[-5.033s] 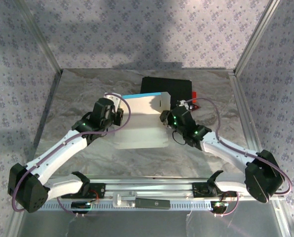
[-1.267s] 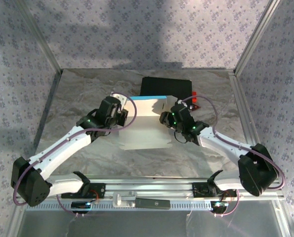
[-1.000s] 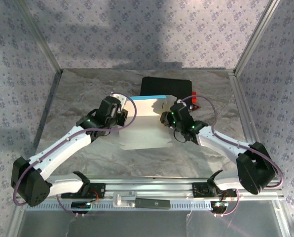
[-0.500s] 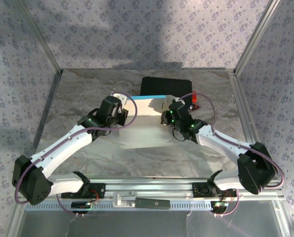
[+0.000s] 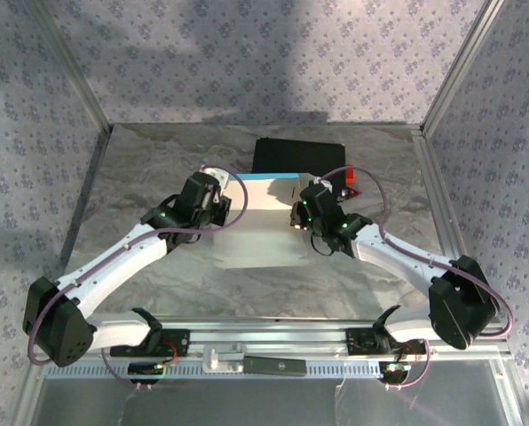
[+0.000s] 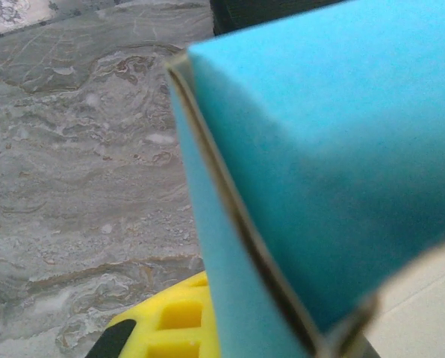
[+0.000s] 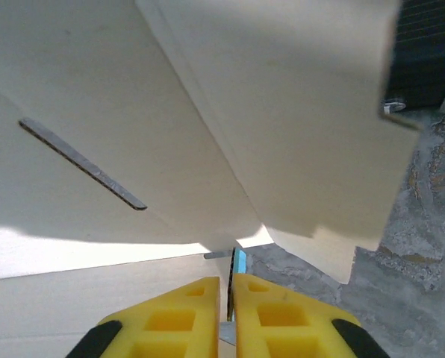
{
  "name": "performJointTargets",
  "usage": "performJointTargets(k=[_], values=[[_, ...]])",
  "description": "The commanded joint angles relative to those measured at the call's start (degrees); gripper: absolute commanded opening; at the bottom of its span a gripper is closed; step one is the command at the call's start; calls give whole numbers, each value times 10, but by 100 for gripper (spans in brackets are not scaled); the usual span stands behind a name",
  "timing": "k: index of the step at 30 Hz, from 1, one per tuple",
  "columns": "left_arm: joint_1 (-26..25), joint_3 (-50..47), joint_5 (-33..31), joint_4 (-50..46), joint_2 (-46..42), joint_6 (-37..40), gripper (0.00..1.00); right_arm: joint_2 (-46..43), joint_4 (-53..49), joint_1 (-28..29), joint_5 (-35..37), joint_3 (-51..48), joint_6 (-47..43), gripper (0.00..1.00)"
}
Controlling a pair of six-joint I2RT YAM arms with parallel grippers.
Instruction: Fold the paper box
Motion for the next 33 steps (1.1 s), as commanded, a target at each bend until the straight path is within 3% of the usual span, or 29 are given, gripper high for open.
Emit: performJointTargets(k=[1,17,28,30,33], values=[[1,20,9,8,-5,-1,0,-9,-10,-11,4,3,-11,16],[3,21,10,5,-5,0,0,-6,17,-26,-20,-26,-9,24],[3,22,16,7,-1,-2,0,8,64,-33,-48,-28,-1,25],[4,22,17,8,-1,-2,0,13,70,-33,-53,-26,2,23],[4,22,16,8,-1,-2,0,12,68,-30,-50,-22,3,8]])
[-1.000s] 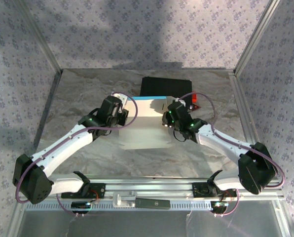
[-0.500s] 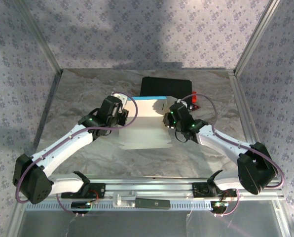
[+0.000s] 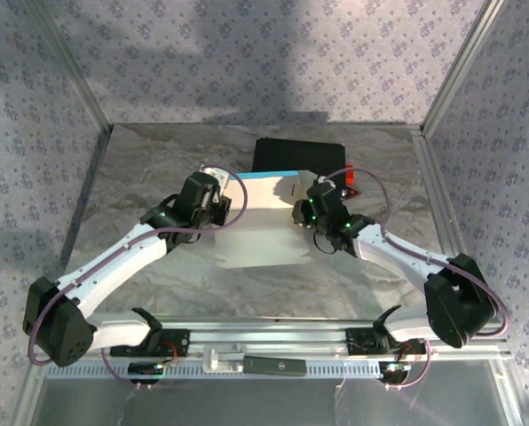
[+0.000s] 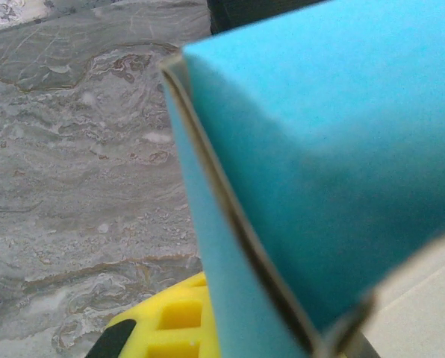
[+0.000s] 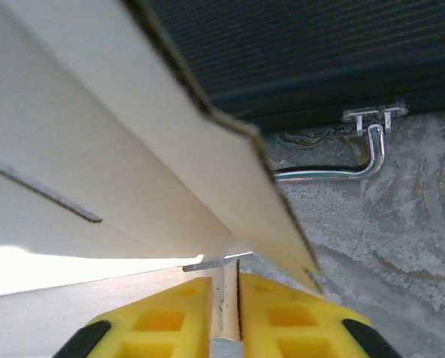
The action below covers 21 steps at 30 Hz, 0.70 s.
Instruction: Fold the paper box
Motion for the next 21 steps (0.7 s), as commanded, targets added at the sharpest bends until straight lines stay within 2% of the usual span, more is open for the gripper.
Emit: performJointTargets(k=[1,2,10,21], values=[[1,23,9,8,-1,-2,0,0,12,2,-3,2,5,3],[2,24,8,8,0,-2,0,-5,12,4,0,1,4,0],[2,25,10,15,8,-8,0,-28,-14,43,49,24,-3,0],[-6,28,5,15,15,-8,0,-13,-9,63,55,59,-3,0]])
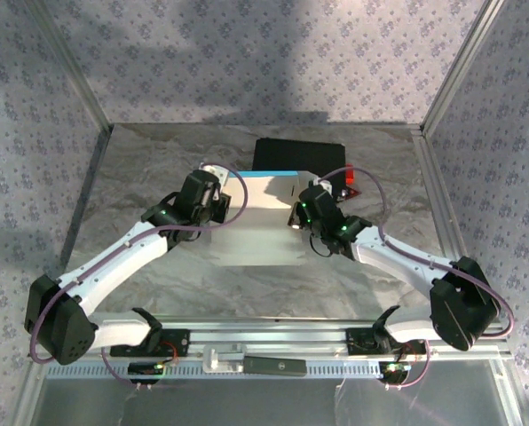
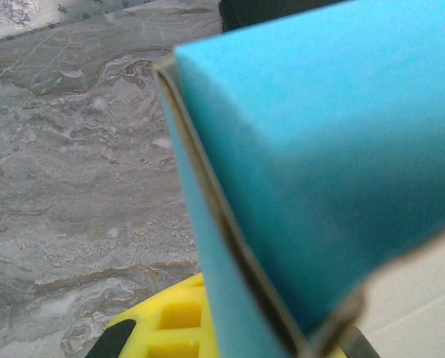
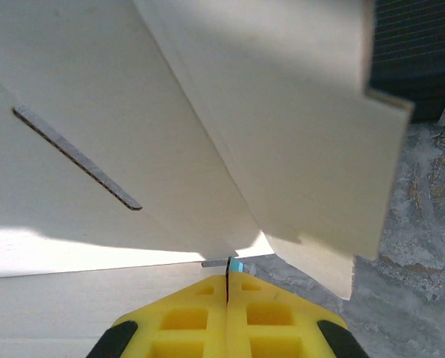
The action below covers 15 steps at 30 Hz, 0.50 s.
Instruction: Fold the paper box
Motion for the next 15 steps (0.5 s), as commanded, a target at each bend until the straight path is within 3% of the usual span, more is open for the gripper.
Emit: performJointTargets(k=[1,15], values=[[-10,17,18,13,6,-6,0,1,29,17,-11,38,-3,0],[-15,21,13,16,12,-6,0,31,29,29,-26,74,-1,0]])
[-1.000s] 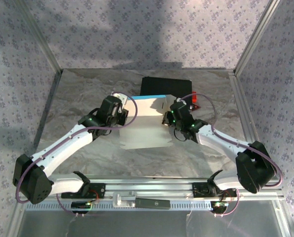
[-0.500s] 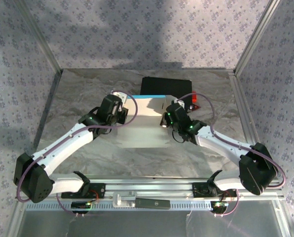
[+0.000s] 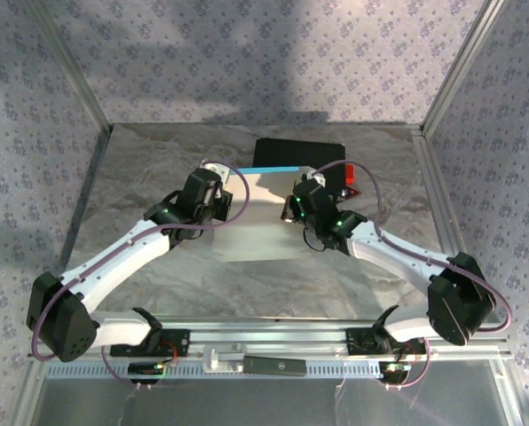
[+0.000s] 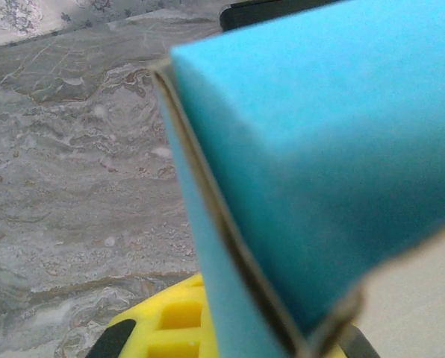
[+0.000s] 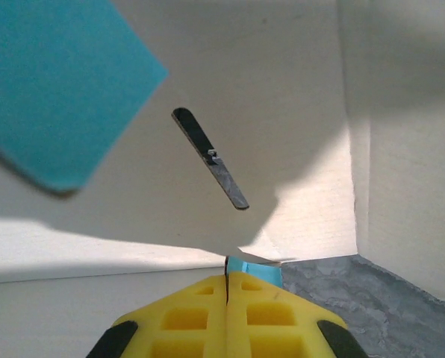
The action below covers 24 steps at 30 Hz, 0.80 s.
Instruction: Fold the paper box
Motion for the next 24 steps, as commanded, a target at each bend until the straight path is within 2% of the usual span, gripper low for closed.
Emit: performJointTargets(k=[1,8,24], values=[[-11,13,20,5,0,1,0,11,22,16,-27,31,-2,0],[-10,13,18,5,0,-1,0,53,-3,41,-23,50,-25,0],[-6,14,16,-5,-4,0,0,132,-86,102,59,124,-76,0]])
